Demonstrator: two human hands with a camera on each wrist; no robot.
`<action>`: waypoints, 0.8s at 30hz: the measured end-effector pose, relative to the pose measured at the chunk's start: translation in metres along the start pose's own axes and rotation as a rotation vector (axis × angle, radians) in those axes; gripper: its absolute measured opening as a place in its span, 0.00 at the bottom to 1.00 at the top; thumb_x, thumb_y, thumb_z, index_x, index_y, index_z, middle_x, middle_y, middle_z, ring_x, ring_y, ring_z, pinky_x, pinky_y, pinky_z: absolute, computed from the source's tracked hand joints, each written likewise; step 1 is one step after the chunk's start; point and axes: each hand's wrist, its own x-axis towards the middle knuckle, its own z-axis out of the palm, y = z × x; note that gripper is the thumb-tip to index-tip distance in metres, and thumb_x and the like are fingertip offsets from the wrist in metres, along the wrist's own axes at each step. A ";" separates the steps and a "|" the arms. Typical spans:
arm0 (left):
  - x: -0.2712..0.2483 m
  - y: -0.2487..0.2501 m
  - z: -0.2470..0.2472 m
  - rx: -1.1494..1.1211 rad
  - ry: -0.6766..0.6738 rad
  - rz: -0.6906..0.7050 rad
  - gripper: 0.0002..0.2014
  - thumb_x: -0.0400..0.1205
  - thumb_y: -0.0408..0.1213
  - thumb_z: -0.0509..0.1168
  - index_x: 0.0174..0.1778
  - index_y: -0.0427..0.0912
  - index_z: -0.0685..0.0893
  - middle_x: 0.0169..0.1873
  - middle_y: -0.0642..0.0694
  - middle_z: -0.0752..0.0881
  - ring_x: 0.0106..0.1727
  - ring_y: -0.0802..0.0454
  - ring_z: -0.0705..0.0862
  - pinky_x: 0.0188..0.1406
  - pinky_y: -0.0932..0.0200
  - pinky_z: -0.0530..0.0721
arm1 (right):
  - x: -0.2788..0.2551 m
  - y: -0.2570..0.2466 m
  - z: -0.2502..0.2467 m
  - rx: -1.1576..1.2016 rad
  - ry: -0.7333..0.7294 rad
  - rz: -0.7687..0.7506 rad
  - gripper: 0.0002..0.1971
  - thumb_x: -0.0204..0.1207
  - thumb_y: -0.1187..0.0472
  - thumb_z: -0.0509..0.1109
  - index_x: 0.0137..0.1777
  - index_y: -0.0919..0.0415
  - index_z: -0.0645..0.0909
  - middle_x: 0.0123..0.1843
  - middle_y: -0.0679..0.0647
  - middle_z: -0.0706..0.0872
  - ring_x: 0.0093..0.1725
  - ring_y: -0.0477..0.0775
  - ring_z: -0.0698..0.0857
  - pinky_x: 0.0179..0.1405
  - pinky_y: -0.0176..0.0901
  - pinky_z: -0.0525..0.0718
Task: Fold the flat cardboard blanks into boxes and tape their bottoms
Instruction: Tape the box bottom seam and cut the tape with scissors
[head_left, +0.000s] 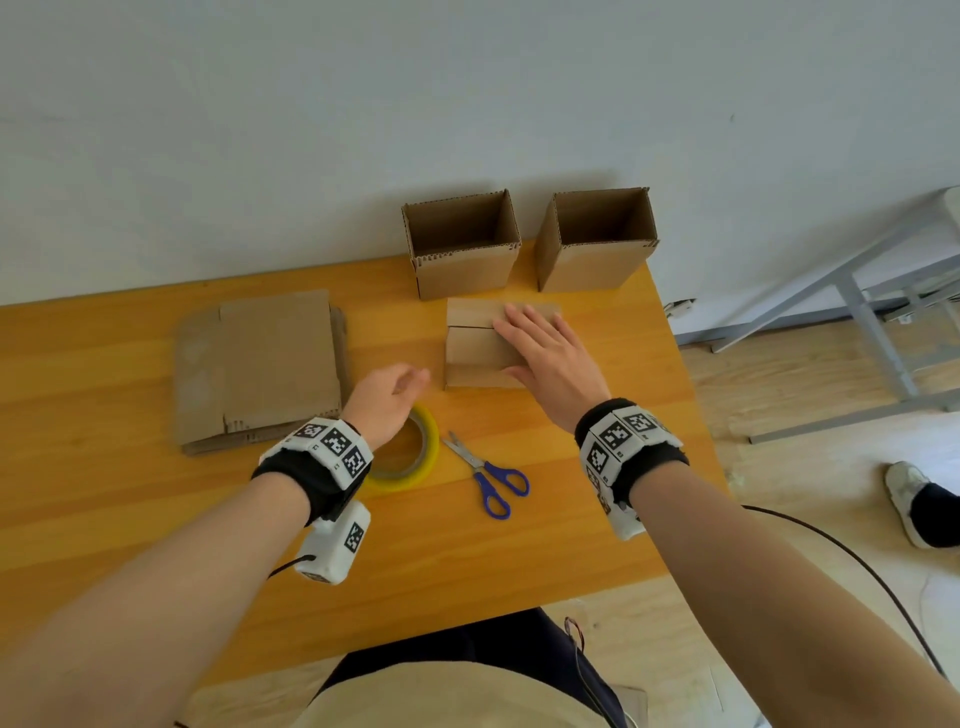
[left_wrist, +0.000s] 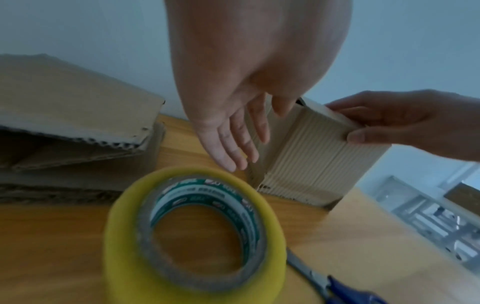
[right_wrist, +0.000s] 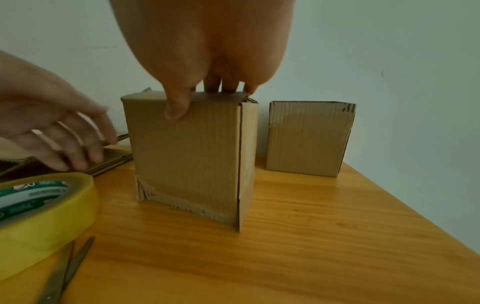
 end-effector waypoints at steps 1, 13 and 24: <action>-0.003 -0.005 0.001 0.061 -0.026 0.011 0.19 0.86 0.48 0.56 0.61 0.38 0.81 0.54 0.44 0.86 0.57 0.48 0.83 0.60 0.49 0.81 | 0.000 0.000 0.000 -0.009 -0.008 0.002 0.29 0.83 0.58 0.62 0.82 0.56 0.59 0.84 0.55 0.58 0.84 0.56 0.55 0.81 0.49 0.44; -0.023 -0.035 0.023 0.528 -0.349 0.034 0.18 0.68 0.53 0.76 0.39 0.49 0.74 0.37 0.52 0.80 0.39 0.52 0.79 0.37 0.57 0.78 | 0.000 -0.003 0.002 -0.027 -0.066 0.032 0.29 0.85 0.59 0.59 0.83 0.58 0.55 0.85 0.55 0.54 0.84 0.57 0.51 0.82 0.47 0.45; -0.034 -0.014 0.004 0.473 -0.174 0.212 0.17 0.73 0.37 0.70 0.50 0.49 0.68 0.44 0.49 0.82 0.42 0.48 0.83 0.36 0.51 0.81 | 0.004 -0.009 -0.006 0.041 -0.103 0.065 0.28 0.84 0.63 0.60 0.83 0.60 0.56 0.85 0.52 0.54 0.84 0.53 0.52 0.81 0.42 0.45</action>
